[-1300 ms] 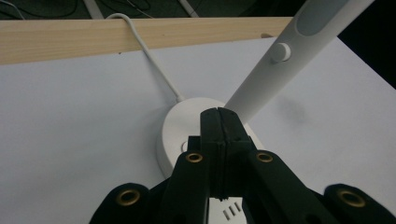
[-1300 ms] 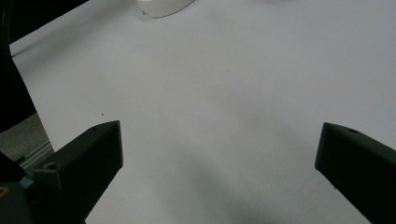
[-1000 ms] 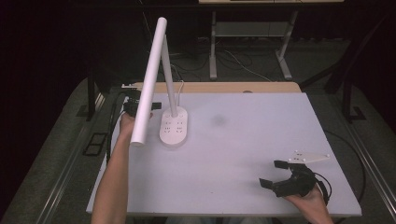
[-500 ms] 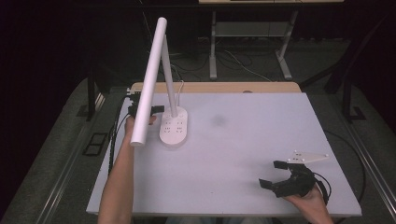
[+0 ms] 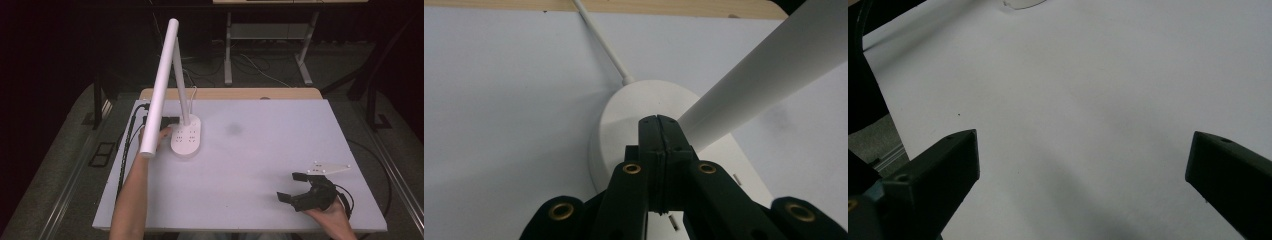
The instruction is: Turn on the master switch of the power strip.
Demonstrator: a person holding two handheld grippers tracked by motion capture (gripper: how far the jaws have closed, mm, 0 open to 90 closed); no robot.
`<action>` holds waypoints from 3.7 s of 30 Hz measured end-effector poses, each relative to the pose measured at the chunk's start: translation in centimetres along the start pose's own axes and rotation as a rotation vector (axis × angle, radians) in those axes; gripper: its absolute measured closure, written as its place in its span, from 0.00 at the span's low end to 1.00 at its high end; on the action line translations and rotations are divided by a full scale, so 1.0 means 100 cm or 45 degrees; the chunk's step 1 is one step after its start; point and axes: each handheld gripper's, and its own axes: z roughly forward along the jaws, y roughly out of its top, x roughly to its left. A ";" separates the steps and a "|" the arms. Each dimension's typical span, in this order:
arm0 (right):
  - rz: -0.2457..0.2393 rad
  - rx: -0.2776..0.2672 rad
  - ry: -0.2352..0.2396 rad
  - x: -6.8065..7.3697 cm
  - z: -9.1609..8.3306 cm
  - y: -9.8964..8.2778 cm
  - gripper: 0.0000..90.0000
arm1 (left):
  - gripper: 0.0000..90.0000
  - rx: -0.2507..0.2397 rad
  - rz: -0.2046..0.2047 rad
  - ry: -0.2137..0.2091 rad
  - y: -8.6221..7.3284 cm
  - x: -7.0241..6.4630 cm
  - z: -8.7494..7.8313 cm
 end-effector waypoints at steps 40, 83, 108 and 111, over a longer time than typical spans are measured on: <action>-0.013 0.020 0.015 0.004 0.001 0.000 0.00 | 1.00 0.048 -0.061 0.109 -0.002 -0.008 0.008; 0.006 0.022 -0.014 0.001 0.001 -0.001 0.00 | 0.82 -0.116 0.042 0.157 0.012 -0.018 -0.091; 0.008 0.015 -0.007 0.001 0.000 0.000 0.00 | 0.00 -0.194 0.058 -0.056 -0.021 -0.040 -0.132; 0.007 0.015 -0.007 0.001 0.000 -0.001 0.00 | 0.00 -0.204 0.065 -0.074 -0.028 -0.045 -0.133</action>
